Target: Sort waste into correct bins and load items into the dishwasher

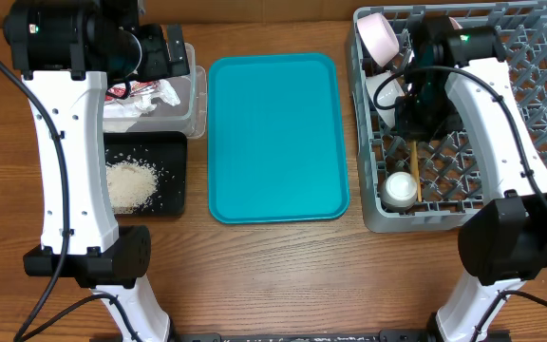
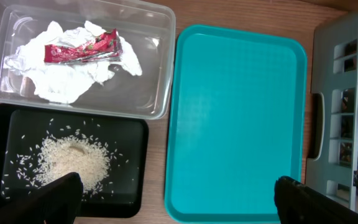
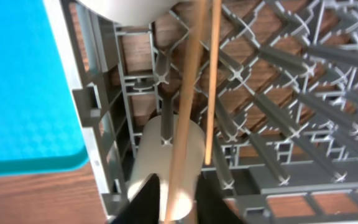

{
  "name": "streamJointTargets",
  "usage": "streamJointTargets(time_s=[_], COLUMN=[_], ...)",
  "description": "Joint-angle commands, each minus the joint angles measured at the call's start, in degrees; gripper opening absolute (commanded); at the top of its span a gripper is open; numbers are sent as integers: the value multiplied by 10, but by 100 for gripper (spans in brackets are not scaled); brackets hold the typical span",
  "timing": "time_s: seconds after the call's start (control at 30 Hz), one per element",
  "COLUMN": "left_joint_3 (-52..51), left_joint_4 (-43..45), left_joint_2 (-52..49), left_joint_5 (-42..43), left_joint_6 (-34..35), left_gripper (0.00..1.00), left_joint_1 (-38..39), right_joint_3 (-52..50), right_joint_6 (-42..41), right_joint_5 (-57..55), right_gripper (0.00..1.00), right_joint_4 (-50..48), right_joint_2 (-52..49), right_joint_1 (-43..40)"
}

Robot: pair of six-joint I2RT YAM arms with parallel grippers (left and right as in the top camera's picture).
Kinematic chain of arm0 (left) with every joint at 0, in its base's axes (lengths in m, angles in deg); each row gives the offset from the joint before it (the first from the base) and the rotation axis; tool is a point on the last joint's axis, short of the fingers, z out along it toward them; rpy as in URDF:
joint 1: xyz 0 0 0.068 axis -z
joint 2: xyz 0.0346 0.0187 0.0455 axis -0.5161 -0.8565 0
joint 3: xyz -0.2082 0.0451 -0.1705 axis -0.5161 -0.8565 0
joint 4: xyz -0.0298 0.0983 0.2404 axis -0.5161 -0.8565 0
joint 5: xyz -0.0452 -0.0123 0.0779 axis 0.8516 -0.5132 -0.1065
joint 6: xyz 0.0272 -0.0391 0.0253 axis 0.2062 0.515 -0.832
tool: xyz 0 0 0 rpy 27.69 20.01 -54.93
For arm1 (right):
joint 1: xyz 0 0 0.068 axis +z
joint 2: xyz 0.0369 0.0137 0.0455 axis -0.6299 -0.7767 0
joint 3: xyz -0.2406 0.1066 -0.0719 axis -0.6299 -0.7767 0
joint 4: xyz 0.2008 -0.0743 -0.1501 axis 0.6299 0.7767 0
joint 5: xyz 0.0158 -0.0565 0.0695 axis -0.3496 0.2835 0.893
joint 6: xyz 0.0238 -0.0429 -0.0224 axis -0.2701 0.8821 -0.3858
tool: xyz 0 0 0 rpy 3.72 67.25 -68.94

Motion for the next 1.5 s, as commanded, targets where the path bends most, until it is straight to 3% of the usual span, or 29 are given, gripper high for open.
streamJointTargets(time_s=[0.0, 0.47, 0.63, 0.73, 0.77, 0.8, 1.03, 1.17, 1.47], left_joint_3=[-3, -3, -3, -3, -3, -3, -3, -3, -3], left_joint_4=[2, 2, 2, 2, 2, 2, 2, 2, 2], left_joint_2=[-5, -5, -5, -5, -5, -5, -5, -5, -5], left_joint_5=[-3, -4, -4, -4, -4, -4, -4, -4, -4], left_joint_6=[5, 5, 5, 5, 5, 5, 5, 5, 5], left_gripper=[100, 100, 100, 100, 100, 100, 100, 100, 100], left_joint_1=[1, 1, 1, 1, 1, 1, 1, 1, 1], right_joint_3=[-2, 2, 33, 61, 73, 83, 93, 93, 85], right_joint_6=[3, 23, 28, 15, 13, 13, -96, -86, -43], right_joint_5=[2, 82, 112, 112, 114, 121, 263, 210, 118], right_gripper=[26, 27, 35, 51, 82, 100, 100, 100, 100], right_joint_4=[0, -24, -17, -18, -17, -16, -36, 48, 32], right_joint_2=[26, 63, 117, 167, 185, 202, 301, 327, 375], right_joint_1=[-13, -32, -16, -2, 2, 6, 7, 5, 5])
